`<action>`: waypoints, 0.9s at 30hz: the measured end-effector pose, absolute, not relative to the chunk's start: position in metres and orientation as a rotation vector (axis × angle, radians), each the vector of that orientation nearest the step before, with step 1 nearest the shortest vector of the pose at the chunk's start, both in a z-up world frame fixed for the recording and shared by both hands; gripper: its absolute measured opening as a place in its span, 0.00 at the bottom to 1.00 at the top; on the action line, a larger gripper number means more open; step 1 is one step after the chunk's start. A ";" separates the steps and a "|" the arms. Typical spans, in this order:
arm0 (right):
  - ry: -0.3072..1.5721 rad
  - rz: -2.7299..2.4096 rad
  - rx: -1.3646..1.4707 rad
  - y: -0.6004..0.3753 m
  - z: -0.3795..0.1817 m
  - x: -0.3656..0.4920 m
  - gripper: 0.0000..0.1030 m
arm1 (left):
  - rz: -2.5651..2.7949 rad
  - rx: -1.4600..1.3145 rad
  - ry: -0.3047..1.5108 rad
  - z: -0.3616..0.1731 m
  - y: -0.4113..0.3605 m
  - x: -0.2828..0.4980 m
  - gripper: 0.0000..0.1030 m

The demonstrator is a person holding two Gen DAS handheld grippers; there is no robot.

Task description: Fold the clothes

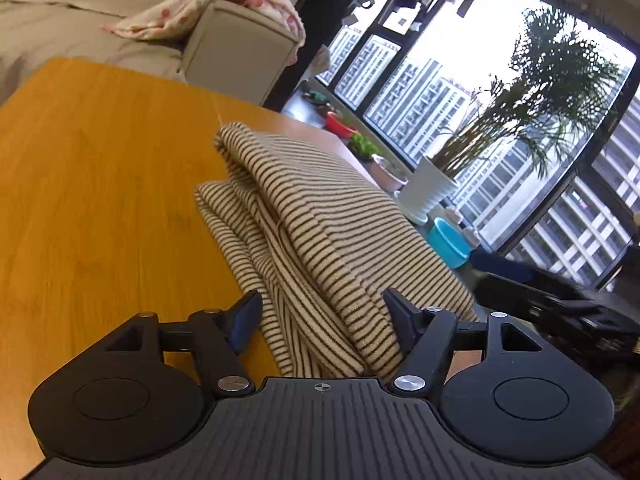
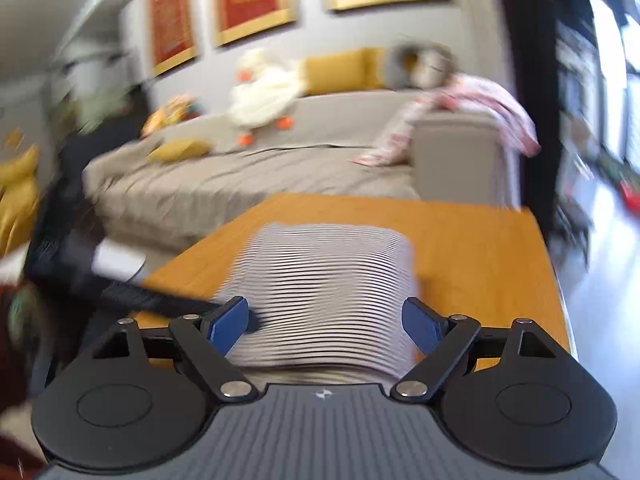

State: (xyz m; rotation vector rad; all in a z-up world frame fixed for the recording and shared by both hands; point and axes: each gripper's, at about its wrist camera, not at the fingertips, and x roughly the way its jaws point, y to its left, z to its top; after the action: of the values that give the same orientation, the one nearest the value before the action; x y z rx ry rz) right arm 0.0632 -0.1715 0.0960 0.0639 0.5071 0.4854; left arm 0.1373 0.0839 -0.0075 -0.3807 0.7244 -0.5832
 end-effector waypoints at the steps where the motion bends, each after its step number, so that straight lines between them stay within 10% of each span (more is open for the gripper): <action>1: 0.540 0.467 0.108 -0.177 0.088 0.071 0.83 | -0.584 -0.380 0.720 -0.007 0.084 0.137 0.70; 14: 0.646 0.489 0.094 -0.167 0.066 0.086 0.58 | -0.477 -0.280 0.586 0.045 0.105 0.140 0.66; 23: 0.565 0.439 0.009 -0.155 0.064 0.076 0.67 | -0.675 -0.269 0.620 0.045 0.046 0.139 0.66; 27: 0.577 0.472 0.107 -0.172 0.075 0.101 0.97 | -0.663 -0.234 0.642 0.024 0.040 0.139 0.64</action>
State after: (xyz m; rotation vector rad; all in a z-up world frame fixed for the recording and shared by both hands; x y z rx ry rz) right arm 0.1005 -0.1716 0.0749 0.1068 0.5768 0.4722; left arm 0.1394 0.0400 0.0238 -0.2341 0.6423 -0.6628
